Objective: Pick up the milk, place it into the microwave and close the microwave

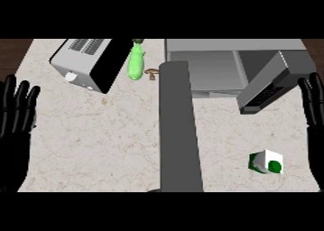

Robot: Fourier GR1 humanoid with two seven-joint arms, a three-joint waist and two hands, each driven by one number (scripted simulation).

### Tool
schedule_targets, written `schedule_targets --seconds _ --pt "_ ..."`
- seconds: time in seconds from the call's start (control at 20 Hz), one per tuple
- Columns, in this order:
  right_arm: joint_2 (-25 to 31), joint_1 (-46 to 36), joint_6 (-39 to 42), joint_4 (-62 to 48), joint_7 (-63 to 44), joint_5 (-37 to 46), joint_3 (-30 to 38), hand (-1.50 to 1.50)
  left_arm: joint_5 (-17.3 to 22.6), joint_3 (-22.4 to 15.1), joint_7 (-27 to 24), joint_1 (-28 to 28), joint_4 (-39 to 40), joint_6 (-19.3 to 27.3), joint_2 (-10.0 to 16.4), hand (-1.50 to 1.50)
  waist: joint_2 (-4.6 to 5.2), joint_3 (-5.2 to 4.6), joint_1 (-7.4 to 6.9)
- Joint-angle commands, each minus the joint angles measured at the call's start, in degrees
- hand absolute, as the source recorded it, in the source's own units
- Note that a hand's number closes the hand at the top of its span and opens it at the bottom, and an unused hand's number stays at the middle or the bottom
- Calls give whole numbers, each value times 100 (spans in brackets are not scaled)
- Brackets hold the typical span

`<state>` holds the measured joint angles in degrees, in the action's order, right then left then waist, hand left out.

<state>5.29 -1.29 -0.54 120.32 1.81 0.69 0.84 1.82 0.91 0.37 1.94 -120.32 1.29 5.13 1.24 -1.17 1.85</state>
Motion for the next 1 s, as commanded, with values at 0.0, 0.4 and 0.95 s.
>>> schedule_targets --seconds 0.0,0.4,0.95 --pt "11 -76 -11 45 -125 -88 118 -150 105 -28 -549 60 584 -181 -121 -150 -121 115 -168" --pt "-182 2264 472 1321 150 215 -828 -150 971 783 -4 -290 996 -541 295 -150 -142 117 -130" --pt "-381 3116 482 1402 552 407 -642 -150 1608 1319 -126 761 199 -1238 487 -150 -139 119 -175"
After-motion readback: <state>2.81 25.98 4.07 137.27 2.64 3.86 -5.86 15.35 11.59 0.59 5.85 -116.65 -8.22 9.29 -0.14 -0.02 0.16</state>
